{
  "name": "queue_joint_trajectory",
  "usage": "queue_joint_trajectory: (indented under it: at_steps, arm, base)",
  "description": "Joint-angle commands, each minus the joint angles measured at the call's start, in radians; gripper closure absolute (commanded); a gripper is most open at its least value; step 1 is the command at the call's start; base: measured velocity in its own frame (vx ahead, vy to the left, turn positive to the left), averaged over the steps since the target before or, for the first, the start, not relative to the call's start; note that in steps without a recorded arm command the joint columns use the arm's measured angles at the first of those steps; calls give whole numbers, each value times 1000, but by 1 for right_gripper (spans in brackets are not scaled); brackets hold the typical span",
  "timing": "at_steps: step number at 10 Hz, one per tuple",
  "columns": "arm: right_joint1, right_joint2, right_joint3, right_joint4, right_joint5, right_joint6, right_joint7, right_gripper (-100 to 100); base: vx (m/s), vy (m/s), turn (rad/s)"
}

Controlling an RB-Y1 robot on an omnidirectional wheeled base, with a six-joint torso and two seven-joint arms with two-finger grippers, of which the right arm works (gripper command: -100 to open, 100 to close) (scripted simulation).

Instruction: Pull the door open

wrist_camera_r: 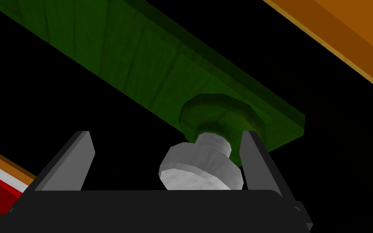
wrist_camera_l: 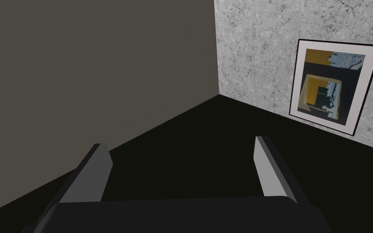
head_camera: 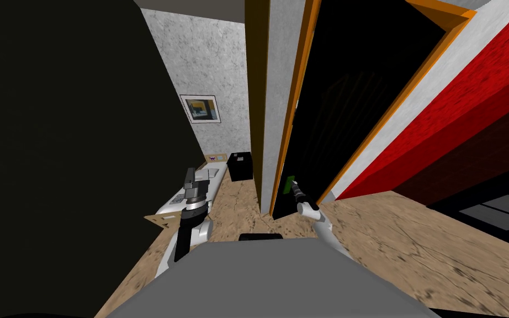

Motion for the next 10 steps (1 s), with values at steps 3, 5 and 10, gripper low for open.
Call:
queue_joint_trajectory:
  at_steps: [3, 5, 10]
  arm:
    - [6, -34, -16, 37, -93, 26, -28, 100]
    - [6, -34, -16, 37, -114, 26, -28, 100]
    - [6, -32, -18, 35, -158, 69, -42, 100]
  base:
    - [-6, 0, -14]
    - [-16, -13, -4]
    - [-4, -4, -11]
